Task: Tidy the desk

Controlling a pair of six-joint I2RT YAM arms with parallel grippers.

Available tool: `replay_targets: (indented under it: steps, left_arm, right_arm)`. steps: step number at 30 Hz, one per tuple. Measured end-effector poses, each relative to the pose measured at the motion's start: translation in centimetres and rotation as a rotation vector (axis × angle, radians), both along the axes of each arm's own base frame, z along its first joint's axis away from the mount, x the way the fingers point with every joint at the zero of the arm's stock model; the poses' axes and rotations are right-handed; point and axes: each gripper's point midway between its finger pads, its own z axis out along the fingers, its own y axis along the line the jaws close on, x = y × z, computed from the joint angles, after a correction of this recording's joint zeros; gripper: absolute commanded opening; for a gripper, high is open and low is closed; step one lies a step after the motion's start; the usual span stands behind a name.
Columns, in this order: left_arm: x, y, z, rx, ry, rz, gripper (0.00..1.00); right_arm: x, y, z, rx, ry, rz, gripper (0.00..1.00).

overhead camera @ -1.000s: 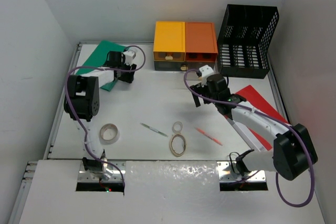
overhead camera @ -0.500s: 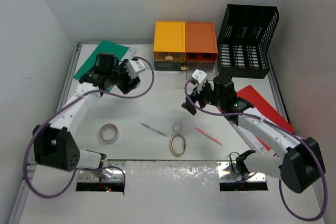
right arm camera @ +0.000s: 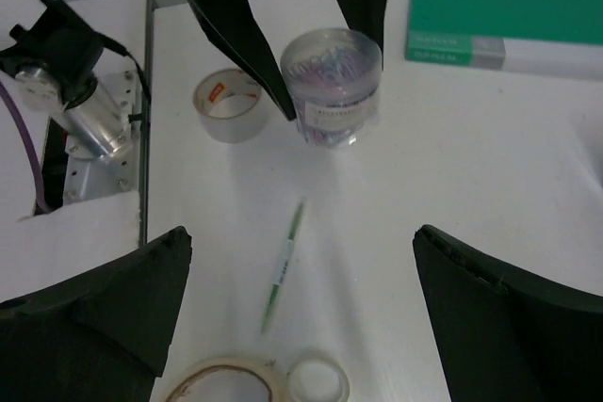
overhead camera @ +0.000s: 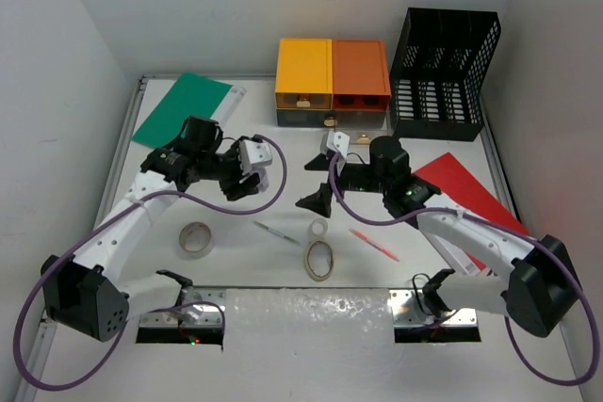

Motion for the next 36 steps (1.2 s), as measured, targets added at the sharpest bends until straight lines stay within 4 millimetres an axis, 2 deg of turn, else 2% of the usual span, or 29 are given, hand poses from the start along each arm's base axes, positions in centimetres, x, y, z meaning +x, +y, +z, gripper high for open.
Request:
replay_targets:
  steps: [3,9,18,24,30,34,36]
  left_arm:
    - [-1.0,-0.7,0.2,-0.013,0.014,-0.033,0.0]
    - [-2.3,-1.3,0.1,-0.03,0.053,-0.067,0.0]
    - [-3.4,-1.8,0.8,-0.059,0.052,-0.09,0.0]
    - [-3.7,-2.1,0.9,-0.071,0.061,-0.096,0.0]
    - [-3.7,-2.2,0.7,-0.073,0.062,-0.098,0.0]
    - [-3.8,-2.1,0.4,-0.07,0.068,-0.098,0.0]
    - [-3.7,-2.1,0.5,-0.072,0.065,-0.098,0.0]
  right_arm:
    - [-0.4,0.9,0.2,0.001,-0.06,0.07,0.95]
    - [0.4,3.4,-0.3,-0.054,-0.115,0.175,0.94]
    - [0.2,5.3,-0.8,-0.062,-0.119,0.27,0.93]
    - [0.2,6.3,-1.6,-0.044,-0.077,0.298,0.89]
    - [0.8,7.4,-1.4,-0.016,-0.045,0.304,0.81]
    - [0.9,7.8,-1.2,0.001,-0.032,0.312,0.72]
    - [0.9,7.9,-1.0,0.008,-0.027,0.314,0.63]
